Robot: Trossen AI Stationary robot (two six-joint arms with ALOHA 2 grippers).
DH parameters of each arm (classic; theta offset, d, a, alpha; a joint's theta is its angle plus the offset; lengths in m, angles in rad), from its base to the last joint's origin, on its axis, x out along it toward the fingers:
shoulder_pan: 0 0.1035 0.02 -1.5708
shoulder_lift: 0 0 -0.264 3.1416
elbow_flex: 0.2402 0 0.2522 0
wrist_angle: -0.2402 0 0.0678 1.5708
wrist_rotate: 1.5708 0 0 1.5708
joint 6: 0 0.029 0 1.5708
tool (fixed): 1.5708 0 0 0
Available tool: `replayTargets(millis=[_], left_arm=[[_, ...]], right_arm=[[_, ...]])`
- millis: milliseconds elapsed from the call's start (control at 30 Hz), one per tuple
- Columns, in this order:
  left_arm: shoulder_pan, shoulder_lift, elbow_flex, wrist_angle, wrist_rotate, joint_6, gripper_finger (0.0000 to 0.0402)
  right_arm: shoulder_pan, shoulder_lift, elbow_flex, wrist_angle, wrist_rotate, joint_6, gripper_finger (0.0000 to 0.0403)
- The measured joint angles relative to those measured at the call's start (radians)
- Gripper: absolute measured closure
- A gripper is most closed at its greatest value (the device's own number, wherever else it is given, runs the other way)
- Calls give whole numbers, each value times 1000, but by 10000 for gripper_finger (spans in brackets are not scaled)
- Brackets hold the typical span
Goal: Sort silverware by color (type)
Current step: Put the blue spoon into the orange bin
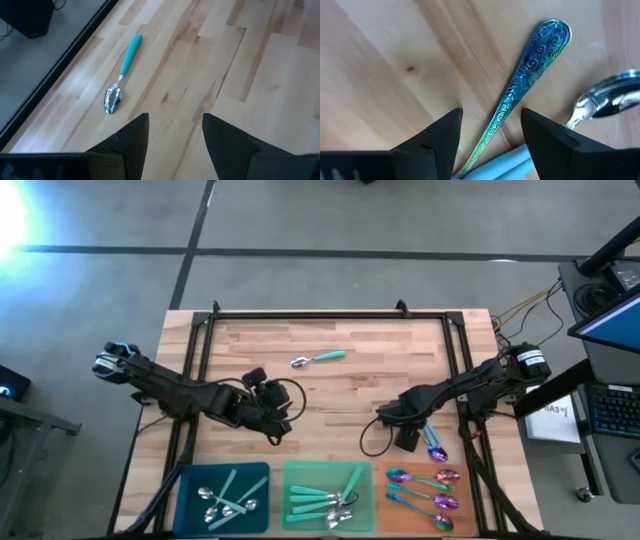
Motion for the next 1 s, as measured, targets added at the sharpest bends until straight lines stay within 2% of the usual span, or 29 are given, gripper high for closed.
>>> replayTargets(millis=[233,367,767,1000], left_arm=[[6,0,0,0,0,20,232],[6,0,0,0,0,20,232],[6,0,0,0,1,20,232],[6,0,0,0,1,19,232]], right_arm=[[-2,1,1,60,14,-152,202],[-12,1,6,85,51,-164,204],[-13,2,10,49,38,-25,270],[-9,2,10,36,32,26,275]])
